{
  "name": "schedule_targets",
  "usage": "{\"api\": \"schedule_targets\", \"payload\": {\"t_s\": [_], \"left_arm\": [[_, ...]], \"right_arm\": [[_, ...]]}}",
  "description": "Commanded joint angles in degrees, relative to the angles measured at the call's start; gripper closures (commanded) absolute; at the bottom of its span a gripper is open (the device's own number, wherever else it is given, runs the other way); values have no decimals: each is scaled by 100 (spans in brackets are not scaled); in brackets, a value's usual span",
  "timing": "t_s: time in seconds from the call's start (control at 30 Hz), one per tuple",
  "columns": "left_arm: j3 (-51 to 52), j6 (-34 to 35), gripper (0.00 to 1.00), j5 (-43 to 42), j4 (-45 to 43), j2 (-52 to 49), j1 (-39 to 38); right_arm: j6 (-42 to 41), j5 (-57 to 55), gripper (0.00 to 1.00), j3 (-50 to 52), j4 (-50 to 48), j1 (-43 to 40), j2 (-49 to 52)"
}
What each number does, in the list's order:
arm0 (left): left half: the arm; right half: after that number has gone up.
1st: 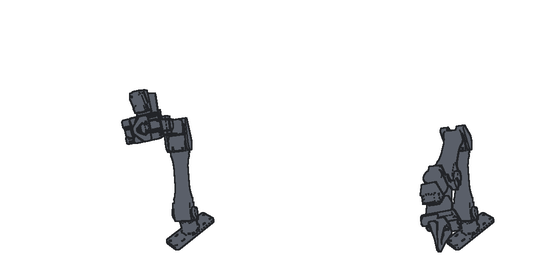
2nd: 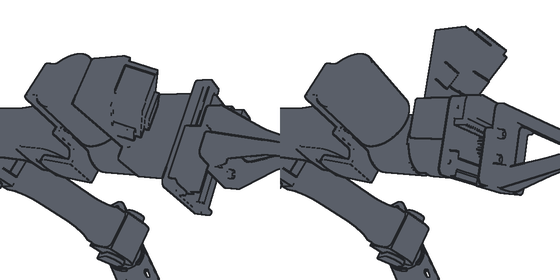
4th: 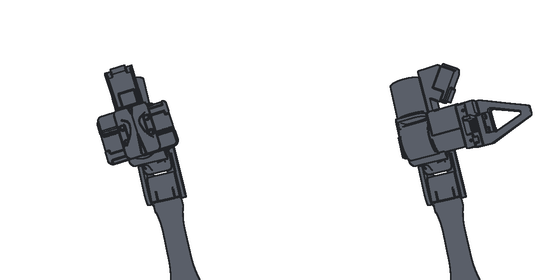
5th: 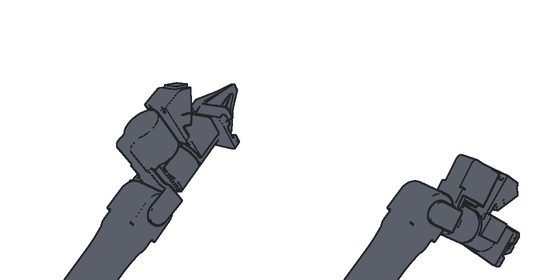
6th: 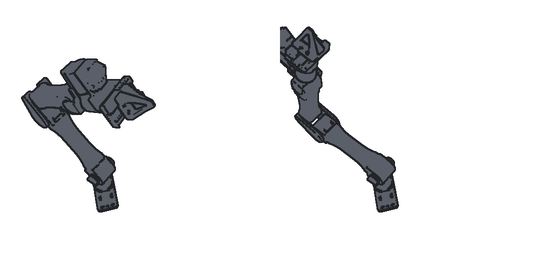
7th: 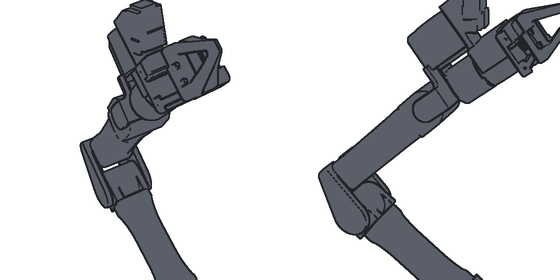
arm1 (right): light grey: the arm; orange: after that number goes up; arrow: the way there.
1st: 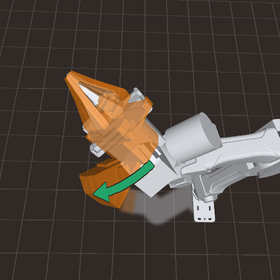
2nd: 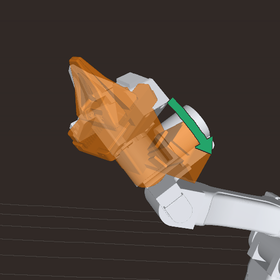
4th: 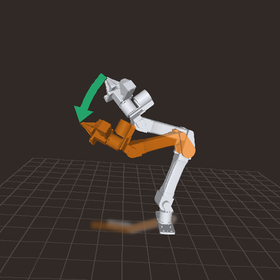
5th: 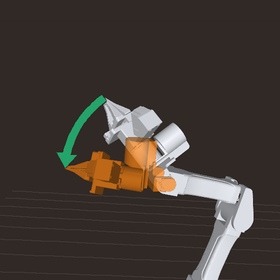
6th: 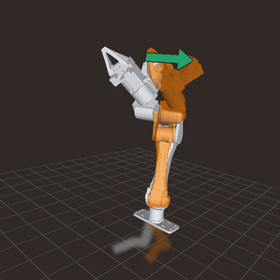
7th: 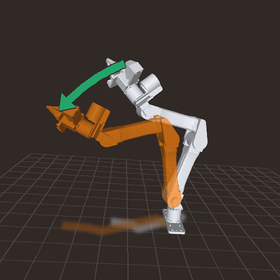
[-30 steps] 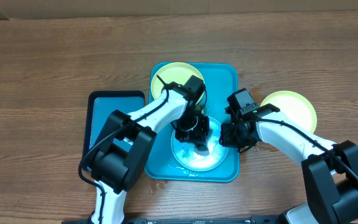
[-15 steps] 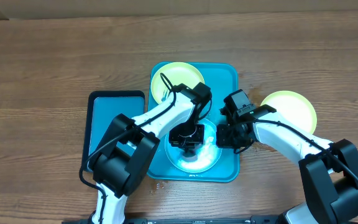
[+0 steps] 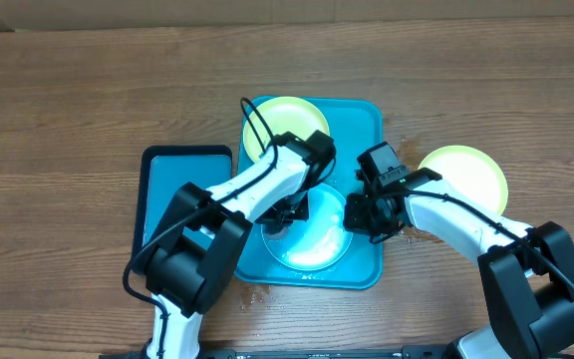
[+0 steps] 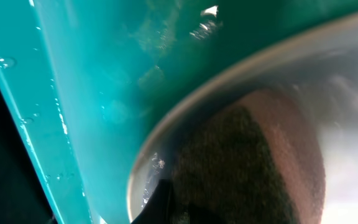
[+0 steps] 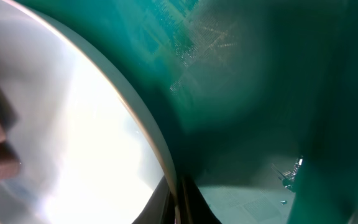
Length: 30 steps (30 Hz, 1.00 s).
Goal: Clean dirty plates on tray and stack at the side
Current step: 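Scrub the light blue plate with the sponge while the right gripper holds it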
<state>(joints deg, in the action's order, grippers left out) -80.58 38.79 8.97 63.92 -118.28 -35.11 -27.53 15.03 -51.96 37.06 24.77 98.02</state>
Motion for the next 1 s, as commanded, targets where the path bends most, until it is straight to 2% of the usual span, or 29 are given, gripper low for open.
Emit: {"api": "schedule_targets", "payload": {"t_s": [0.0,0.07,0.17,0.27,0.37,0.67,0.97], "left_arm": [[153,-573,96,282,-341,-328,295],[107,-1360,96,-717,-671,-328,295],[46,-2404,96,-2730,-1056,-328,308],[59,-2599,96,-4033,-1272,-332,317],[125,-2590,96,-4739,-1628,-332,225],[168,-2031,96,-4669,-1596,-332,-83],[166,-595,96,-2559,-442,-304,83]], "right_arm": [[-280,-984,96,48,50,-280,81],[-286,-984,96,48,-4,-280,81],[-291,-984,96,48,-63,-280,81],[-291,-984,96,48,-61,-280,81],[-291,-984,96,48,-63,-280,81],[-291,-984,96,48,-57,-280,81],[-291,-984,96,48,-42,-280,81]]}}
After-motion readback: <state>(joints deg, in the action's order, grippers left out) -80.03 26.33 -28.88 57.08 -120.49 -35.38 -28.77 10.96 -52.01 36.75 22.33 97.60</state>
